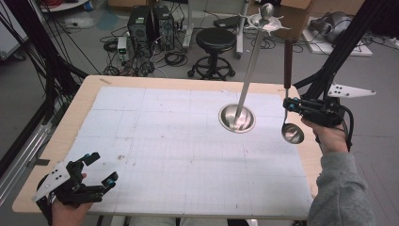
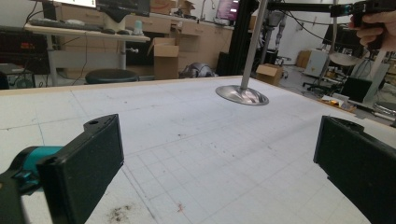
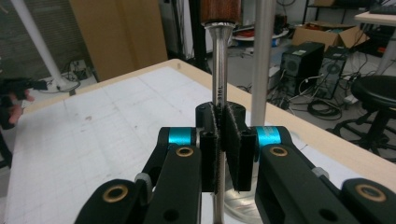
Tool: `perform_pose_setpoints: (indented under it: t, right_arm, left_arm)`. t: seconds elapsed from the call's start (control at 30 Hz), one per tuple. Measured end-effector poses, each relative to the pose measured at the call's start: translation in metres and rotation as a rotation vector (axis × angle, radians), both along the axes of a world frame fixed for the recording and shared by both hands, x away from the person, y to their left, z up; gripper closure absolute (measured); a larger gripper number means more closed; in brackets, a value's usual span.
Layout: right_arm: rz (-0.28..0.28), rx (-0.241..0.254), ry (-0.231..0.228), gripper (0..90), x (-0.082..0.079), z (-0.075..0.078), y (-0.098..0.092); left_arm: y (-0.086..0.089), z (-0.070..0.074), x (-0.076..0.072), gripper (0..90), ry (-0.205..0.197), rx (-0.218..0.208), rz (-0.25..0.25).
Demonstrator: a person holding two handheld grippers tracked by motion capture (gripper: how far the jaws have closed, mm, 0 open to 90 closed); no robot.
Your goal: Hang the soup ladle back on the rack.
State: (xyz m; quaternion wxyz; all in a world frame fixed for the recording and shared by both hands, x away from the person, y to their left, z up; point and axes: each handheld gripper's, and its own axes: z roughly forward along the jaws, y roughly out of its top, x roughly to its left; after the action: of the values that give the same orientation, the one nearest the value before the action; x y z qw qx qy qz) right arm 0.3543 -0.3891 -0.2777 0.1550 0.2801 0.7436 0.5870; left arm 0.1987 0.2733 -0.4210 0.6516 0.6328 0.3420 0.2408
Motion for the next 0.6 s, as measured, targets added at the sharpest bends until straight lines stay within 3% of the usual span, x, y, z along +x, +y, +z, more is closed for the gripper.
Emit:
perform_pose_setpoints:
  t: [0.3, 0.5, 0.6]
  right_arm:
    - [-0.036, 0.026, -0.011, 84.6, 0.016, 0.009, -0.01]
    - [-0.041, 0.07, -0.005, 84.6, 0.024, 0.009, -0.015]
    - [-0.05, 0.055, 0.01, 84.7, 0.027, 0.01, -0.014]
  left_arm:
    - [0.0, -0.004, 0.003, 1.9, 0.024, 0.004, -0.003]
    - [-0.002, -0.006, 0.004, 1.9, 0.036, 0.013, -0.001]
    - [-0.003, -0.006, 0.005, 1.9, 0.039, 0.014, 0.0]
